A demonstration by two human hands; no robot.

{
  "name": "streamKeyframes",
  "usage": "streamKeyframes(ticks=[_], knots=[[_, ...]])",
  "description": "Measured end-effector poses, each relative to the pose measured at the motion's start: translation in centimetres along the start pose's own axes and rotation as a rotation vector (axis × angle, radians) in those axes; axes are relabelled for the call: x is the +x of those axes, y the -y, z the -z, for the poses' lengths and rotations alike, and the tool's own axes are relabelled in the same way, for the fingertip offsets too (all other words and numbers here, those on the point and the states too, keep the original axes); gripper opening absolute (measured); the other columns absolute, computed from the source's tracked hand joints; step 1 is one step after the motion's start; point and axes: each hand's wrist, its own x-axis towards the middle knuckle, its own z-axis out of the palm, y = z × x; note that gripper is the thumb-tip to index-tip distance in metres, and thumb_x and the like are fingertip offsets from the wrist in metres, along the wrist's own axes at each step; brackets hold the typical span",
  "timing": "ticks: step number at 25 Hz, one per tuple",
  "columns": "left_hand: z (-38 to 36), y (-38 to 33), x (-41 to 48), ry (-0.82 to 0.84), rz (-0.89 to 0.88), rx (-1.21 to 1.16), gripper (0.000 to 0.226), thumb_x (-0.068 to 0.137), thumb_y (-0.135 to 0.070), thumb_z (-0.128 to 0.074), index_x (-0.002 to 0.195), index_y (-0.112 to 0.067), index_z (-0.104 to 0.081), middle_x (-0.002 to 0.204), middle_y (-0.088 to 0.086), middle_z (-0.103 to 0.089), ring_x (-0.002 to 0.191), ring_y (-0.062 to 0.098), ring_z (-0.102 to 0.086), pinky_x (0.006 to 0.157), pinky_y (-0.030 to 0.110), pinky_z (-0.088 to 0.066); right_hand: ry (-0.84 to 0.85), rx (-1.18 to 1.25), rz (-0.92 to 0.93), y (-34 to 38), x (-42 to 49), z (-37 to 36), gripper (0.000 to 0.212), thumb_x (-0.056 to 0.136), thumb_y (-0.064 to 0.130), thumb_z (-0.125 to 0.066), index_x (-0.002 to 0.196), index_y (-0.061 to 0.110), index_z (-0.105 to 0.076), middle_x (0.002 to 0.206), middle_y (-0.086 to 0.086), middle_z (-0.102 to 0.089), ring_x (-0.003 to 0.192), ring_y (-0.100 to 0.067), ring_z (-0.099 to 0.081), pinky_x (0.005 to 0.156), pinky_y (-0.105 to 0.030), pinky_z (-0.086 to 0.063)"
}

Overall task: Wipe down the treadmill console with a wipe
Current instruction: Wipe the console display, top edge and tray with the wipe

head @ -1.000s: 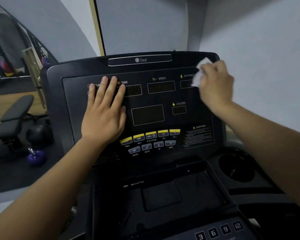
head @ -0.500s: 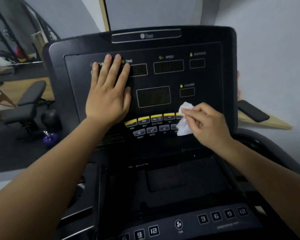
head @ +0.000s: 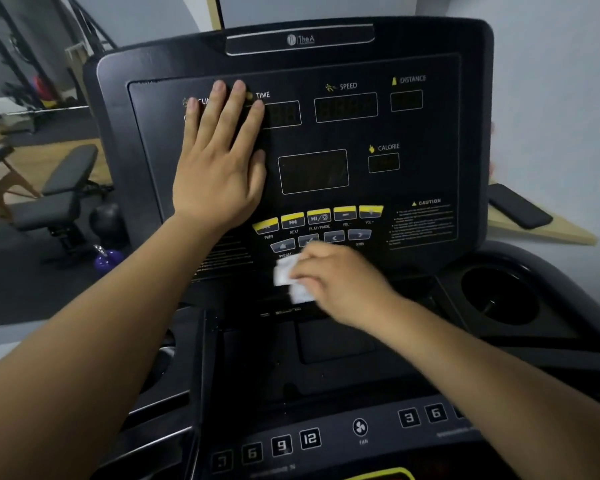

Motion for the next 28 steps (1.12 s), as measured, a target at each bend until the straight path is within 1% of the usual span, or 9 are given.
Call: streamKeyframes(ticks=[4, 7, 12, 16, 19, 22, 24, 26, 28], knots=[[-0.2, -0.2, 0.1, -0.004, 0.018, 0.031, 0.056, 0.100, -0.031, -0.037, 0.152, -0.011, -0.034, 0.161, 0.016, -0.026, 0.151, 0.037, -0.017, 0.123, 0.053, -0.006, -0.151, -0.068, -0.258, -6.2, -5.3, 5.2, 0.019, 0.084, 0.003, -0.064, 0.090, 0.016, -0.077, 0.088, 0.005, -0.063, 0.076, -0.014, -0.059, 0.069, -0.033, -0.050], [-0.3, -0.3, 0.0, -0.005, 0.022, 0.037, 0.056, 0.100, -0.031, -0.037, 0.151, -0.010, -0.034, 0.161, 0.017, -0.027, 0.150, 0.037, -0.018, 0.122, 0.053, -0.006, -0.202, -0.144, -0.379, -6.1, -5.5, 5.7, 0.021, 0.082, 0.003, -0.062, 0.083, 0.020, -0.075, 0.080, 0.008, -0.060, 0.069, -0.013, -0.057, 0.061, -0.024, -0.043], [0.1, -0.3, 0.0, -0.004, 0.021, 0.039, 0.055, 0.100, -0.031, -0.036, 0.151, -0.010, -0.035, 0.161, 0.016, -0.028, 0.150, 0.037, -0.020, 0.122, 0.054, -0.008, -0.136, -0.046, -0.212, 1.2, -0.5, -0.5, 0.019, 0.087, 0.016, -0.057, 0.092, 0.023, -0.074, 0.091, 0.001, -0.063, 0.078, -0.025, -0.061, 0.069, -0.035, -0.051], [0.4, 0.1, 0.0, 0.000, 0.006, 0.014, 0.055, 0.100, -0.031, -0.038, 0.151, -0.012, -0.036, 0.161, 0.015, -0.028, 0.150, 0.035, -0.020, 0.123, 0.051, -0.008, -0.073, 0.037, -0.130, 3.8, 1.8, -2.3, 0.023, 0.090, 0.011, -0.054, 0.097, 0.018, -0.075, 0.096, -0.001, -0.062, 0.085, -0.024, -0.059, 0.073, -0.037, -0.051], [0.2, -0.1, 0.1, -0.010, 0.013, 0.015, 0.055, 0.099, -0.030, -0.039, 0.150, -0.012, -0.038, 0.160, 0.015, -0.029, 0.150, 0.036, -0.021, 0.123, 0.053, -0.010, -0.353, -0.118, -0.142, -0.1, 1.8, 2.2, 0.016, 0.086, 0.008, -0.058, 0.089, 0.011, -0.074, 0.086, -0.012, -0.062, 0.078, -0.030, -0.058, 0.068, -0.037, -0.047], [0.2, -0.2, 0.2, -0.002, 0.018, 0.010, 0.055, 0.099, -0.031, -0.039, 0.151, -0.012, -0.036, 0.161, 0.014, -0.028, 0.151, 0.035, -0.019, 0.123, 0.053, -0.010, -0.757, -0.235, -0.362, -5.6, 3.2, 9.4, 0.019, 0.091, 0.015, -0.052, 0.096, 0.012, -0.070, 0.087, -0.013, -0.062, 0.075, -0.027, -0.057, 0.065, -0.027, -0.037], [0.2, -0.3, 0.1, 0.000, 0.017, 0.005, 0.056, 0.099, -0.031, -0.040, 0.151, -0.011, -0.036, 0.161, 0.015, -0.028, 0.151, 0.034, -0.018, 0.123, 0.053, -0.010, -0.884, -0.309, -0.470, -7.5, 3.5, 11.1, 0.022, 0.092, 0.015, -0.051, 0.105, 0.013, -0.069, 0.095, -0.012, -0.062, 0.079, -0.024, -0.057, 0.066, -0.021, -0.031], [0.0, -0.2, 0.0, -0.008, 0.012, 0.011, 0.056, 0.099, -0.030, -0.041, 0.151, -0.010, -0.036, 0.161, 0.015, -0.028, 0.151, 0.035, -0.019, 0.123, 0.053, -0.010, -0.825, -0.362, -0.382, -7.0, 3.0, 9.0, 0.019, 0.091, 0.016, -0.052, 0.099, 0.015, -0.070, 0.090, -0.004, -0.062, 0.077, -0.023, -0.057, 0.063, -0.021, -0.031], [-0.2, 0.0, 0.0, -0.021, 0.012, 0.021, 0.056, 0.098, -0.030, -0.040, 0.151, -0.010, -0.036, 0.160, 0.015, -0.029, 0.151, 0.035, -0.019, 0.123, 0.053, -0.010, -0.548, -0.327, -0.206, -5.0, 2.1, 4.9, 0.009, 0.089, 0.028, -0.053, 0.088, 0.029, -0.061, 0.074, 0.011, -0.055, 0.067, -0.009, -0.053, 0.055, -0.014, -0.033]])
